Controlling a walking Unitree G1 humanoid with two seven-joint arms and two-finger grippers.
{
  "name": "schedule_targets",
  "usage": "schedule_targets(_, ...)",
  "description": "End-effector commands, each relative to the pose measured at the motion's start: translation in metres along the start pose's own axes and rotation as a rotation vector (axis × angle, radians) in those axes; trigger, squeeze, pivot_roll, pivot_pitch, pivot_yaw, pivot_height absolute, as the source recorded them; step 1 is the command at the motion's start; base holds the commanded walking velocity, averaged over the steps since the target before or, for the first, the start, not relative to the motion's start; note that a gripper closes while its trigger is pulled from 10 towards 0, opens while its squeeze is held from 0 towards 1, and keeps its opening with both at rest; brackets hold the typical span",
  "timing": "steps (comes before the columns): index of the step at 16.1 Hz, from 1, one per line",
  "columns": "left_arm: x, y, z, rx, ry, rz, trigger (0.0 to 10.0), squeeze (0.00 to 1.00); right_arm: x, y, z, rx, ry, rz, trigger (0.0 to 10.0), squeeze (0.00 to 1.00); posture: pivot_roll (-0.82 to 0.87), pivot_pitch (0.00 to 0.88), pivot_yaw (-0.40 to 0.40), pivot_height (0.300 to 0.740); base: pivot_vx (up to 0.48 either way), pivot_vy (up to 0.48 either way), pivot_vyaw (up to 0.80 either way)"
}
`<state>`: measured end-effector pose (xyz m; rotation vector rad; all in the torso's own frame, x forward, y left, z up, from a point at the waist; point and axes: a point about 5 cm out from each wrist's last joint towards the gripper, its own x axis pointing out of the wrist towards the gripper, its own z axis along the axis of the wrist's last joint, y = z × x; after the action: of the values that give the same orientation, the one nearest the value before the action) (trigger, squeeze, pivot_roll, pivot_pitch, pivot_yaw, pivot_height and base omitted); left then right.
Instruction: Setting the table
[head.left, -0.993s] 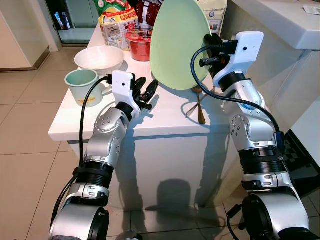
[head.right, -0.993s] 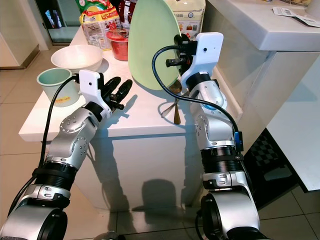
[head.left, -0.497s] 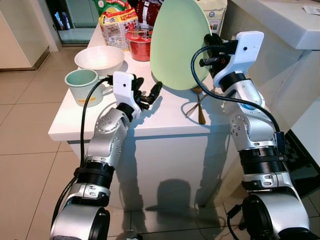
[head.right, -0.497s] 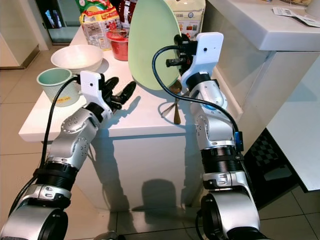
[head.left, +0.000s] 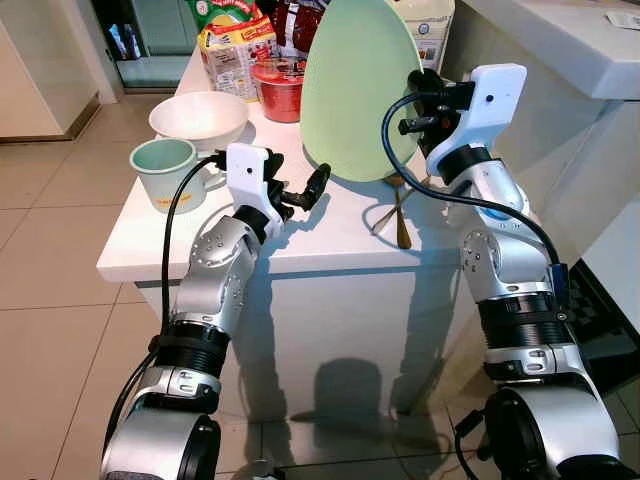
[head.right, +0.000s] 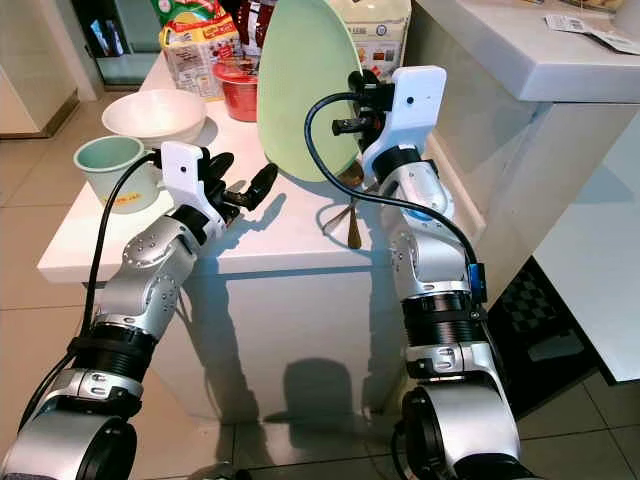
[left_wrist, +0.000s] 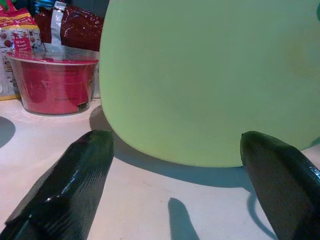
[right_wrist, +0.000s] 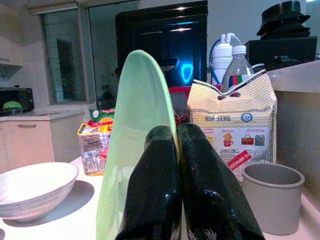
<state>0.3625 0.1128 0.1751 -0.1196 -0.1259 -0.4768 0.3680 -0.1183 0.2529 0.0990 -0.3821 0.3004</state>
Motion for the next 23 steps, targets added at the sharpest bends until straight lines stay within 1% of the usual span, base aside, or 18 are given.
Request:
schedule_targets(1, 0.0021, -0.0008, 0.0037, 0.023, -0.004, -0.010, 10.0, 1.00, 0.0078, 0.0027, 0.0192, -0.020, -0.085, 0.012, 10.0, 0.00, 0.03, 0.000, 0.004, 0.740, 0.000, 0.000, 0.00)
schedule_targets(10, 0.0012, 0.0002, 0.0029, 0.033, 0.000, -0.011, 10.0, 1.00, 0.0090, 0.0047, 0.0185, -0.018, -0.087, 0.022, 10.0, 0.00, 0.04, 0.000, -0.001, 0.740, 0.000, 0.000, 0.00)
schedule_targets(18, 0.0016, -0.0022, 0.0012, 0.032, 0.008, -0.021, 10.0, 1.00, 0.0089, 0.0047, 0.0184, -0.019, -0.085, 0.022, 10.0, 0.00, 0.03, 0.000, -0.005, 0.740, 0.000, 0.000, 0.00)
schedule_targets(19, 0.0019, -0.0030, 0.0005, 0.031, 0.014, -0.026, 10.0, 0.44, 0.0088, 0.0043, 0.0186, -0.020, -0.085, 0.022, 10.0, 0.00, 0.03, 0.000, -0.005, 0.740, 0.000, 0.000, 0.00)
schedule_targets(20, 0.0020, -0.0044, -0.0008, 0.030, 0.023, -0.035, 10.0, 0.00, 0.0085, 0.0038, 0.0186, -0.021, -0.085, 0.021, 10.0, 0.00, 0.03, 0.000, -0.006, 0.740, 0.000, 0.000, 0.00)
schedule_targets(23, 0.0015, -0.0039, -0.0022, 0.038, 0.029, -0.028, 10.0, 0.00, 0.0083, 0.0037, 0.0184, -0.022, -0.082, 0.022, 10.0, 0.00, 0.03, 0.000, -0.007, 0.740, 0.000, 0.000, 0.00)
